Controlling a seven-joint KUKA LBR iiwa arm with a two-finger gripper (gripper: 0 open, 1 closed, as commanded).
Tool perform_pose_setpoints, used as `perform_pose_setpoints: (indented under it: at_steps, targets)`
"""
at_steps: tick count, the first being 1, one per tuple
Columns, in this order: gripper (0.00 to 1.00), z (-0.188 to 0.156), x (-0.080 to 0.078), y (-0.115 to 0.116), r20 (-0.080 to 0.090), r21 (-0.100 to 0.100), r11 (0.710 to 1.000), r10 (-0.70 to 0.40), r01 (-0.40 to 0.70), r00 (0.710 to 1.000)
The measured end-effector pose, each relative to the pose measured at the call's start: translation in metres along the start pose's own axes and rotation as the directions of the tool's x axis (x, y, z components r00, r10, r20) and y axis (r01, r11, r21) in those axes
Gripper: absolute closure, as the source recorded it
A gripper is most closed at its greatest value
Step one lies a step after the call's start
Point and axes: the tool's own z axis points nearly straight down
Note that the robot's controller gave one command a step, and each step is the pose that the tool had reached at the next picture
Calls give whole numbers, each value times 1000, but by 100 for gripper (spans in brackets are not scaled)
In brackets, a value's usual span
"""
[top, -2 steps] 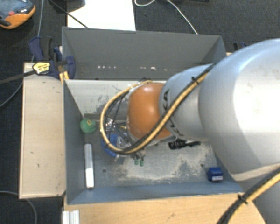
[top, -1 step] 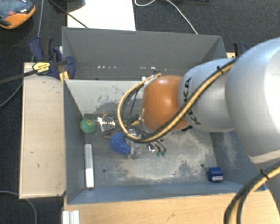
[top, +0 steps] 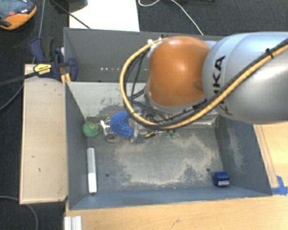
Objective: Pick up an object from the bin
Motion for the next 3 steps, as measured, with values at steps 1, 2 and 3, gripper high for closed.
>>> perform_pose_setpoints:
  at_steps: [1, 2, 3]
  targets:
    - [100, 39, -22, -37, 0, 1, 985, -172, 172, 985]
    - [100, 48, 8, -69, 0, 2, 929, -370, 370, 929]
    - [100, -149, 36, -51, 14, 7, 915, -404, 404, 915]
